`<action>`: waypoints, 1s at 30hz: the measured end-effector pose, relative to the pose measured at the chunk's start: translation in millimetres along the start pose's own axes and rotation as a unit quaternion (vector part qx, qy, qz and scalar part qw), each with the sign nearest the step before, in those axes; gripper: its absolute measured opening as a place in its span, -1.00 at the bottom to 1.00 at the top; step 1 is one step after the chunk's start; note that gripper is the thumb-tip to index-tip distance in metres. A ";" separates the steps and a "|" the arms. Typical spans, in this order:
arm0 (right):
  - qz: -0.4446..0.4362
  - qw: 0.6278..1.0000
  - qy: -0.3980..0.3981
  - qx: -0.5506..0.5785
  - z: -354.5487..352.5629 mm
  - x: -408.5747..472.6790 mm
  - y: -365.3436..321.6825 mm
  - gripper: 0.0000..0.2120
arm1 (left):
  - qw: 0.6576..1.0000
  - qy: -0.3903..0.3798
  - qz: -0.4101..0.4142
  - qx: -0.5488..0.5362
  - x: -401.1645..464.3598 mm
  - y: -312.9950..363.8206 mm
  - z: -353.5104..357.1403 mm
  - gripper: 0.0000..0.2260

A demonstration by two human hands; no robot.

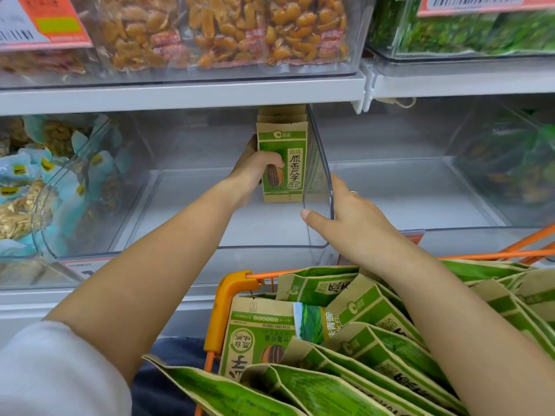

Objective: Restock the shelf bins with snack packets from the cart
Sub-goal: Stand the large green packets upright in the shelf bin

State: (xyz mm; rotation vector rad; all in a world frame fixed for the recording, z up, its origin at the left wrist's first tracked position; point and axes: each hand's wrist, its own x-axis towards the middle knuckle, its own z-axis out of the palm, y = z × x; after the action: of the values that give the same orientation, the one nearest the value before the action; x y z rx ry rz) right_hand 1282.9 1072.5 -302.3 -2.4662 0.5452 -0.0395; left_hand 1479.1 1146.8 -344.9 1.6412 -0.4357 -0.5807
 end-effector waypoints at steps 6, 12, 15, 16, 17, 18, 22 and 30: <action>-0.007 1.000 0.008 0.010 1.7 0.1 2.1 -0.30 | 0.999 -0.024 -0.003 0.022 -3.7 1.1 0.4 -0.50; -0.023 0.991 0.101 0.089 -2.9 -6.4 -3.3 -0.23 | 0.997 0.014 -0.035 0.072 -14.2 17.0 -11.7 0.02; -0.065 0.970 0.181 0.151 -15.8 -13.2 -9.2 -0.34 | 0.991 0.029 -0.037 0.123 -29.9 22.6 -22.3 -0.12; -0.073 0.967 0.185 0.160 -21.7 -16.1 -12.4 -0.37 | 0.988 0.038 -0.032 0.145 -37.2 24.7 -26.1 -0.16; -0.078 0.967 0.179 0.163 -27.6 -19.3 -15.1 -0.40 | 0.985 0.049 -0.022 0.165 -46.0 27.3 -29.4 -0.19; -0.079 0.971 0.164 0.157 -34.1 -24.0 -18.1 -0.43 | 0.983 0.058 -0.007 0.176 -55.4 29.8 -31.8 -0.24; -0.102 0.994 0.025 0.035 -58.4 -54.1 -27.8 -0.72 | 0.983 0.042 0.032 0.178 -95.2 32.0 -34.1 -0.40; -0.129 0.954 -0.173 -0.209 -34.0 -99.0 -45.0 -0.61 | 0.997 0.009 0.049 0.052 -147.5 30.4 -32.2 -0.89</action>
State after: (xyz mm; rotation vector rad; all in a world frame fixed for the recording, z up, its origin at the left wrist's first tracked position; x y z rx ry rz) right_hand 1203.9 1125.2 -239.2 -2.8502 0.0773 0.4363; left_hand 1381.7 1254.5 -293.4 1.7126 -0.5391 -0.4760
